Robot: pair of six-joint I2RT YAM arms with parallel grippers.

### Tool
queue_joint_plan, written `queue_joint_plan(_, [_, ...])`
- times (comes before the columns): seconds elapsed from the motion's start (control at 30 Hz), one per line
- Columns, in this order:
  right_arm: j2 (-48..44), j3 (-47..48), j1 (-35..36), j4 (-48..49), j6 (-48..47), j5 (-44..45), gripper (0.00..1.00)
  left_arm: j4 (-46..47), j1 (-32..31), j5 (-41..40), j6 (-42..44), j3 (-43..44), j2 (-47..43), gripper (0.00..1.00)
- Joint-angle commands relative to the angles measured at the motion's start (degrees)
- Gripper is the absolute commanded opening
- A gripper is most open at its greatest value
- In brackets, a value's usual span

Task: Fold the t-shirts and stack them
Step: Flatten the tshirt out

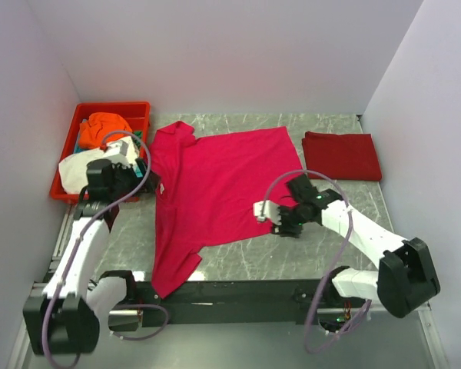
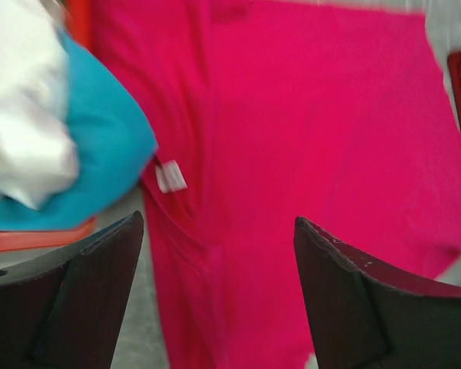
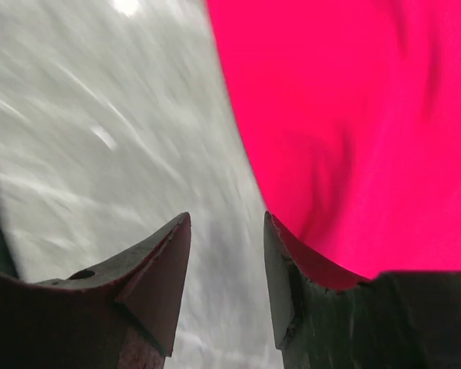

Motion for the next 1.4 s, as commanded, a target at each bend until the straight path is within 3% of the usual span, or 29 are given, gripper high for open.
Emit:
queue_joint_plan(0.0, [-0.2, -3.8, -9.8, 2.8, -10.3, 4.3, 0.50, -3.5, -1.5, 8.0, -2.1, 4.3, 6.1, 0.83])
queue_joint_plan(0.17, [4.6, -5.2, -15.4, 8.1, -12.1, 8.6, 0.49, -9.4, -8.1, 0.8, -6.0, 5.9, 13.2, 0.81])
queue_joint_plan(0.23, [7.2, -4.7, -16.3, 8.6, -12.2, 9.5, 0.49, -12.7, -10.5, -4.9, -9.6, 5.5, 13.8, 0.81])
queue_joint_plan(0.5, [9.3, -3.6, -17.5, 9.9, -11.4, 9.0, 0.45, -15.8, -14.1, -12.7, -17.1, 1.4, 12.3, 0.78])
queue_joint_plan(0.73, [10.3, -1.3, -17.5, 7.2, -11.5, 4.1, 0.40, -13.7, -14.1, -8.9, -13.8, 3.1, 11.6, 0.74])
queue_joint_plan(0.9, [14.7, 1.4, -17.7, 9.8, -9.5, 11.7, 0.38, -13.5, -14.1, -8.1, -11.2, 3.3, 8.6, 0.75])
queue_joint_plan(1.03, [14.1, 3.0, -18.4, 8.4, -9.6, 12.0, 0.32, -13.8, -14.2, -8.1, -10.4, 3.1, 7.4, 0.76])
queue_joint_plan(1.3, [15.2, 5.6, -18.9, 10.3, -8.6, 15.6, 0.32, -13.1, -14.1, -7.4, -9.8, 2.9, 8.0, 0.76])
queue_joint_plan(1.37, [16.7, 6.7, -19.0, 10.9, -8.5, 17.5, 0.25, -13.0, -14.1, -7.3, -9.6, 2.9, 7.9, 0.76])
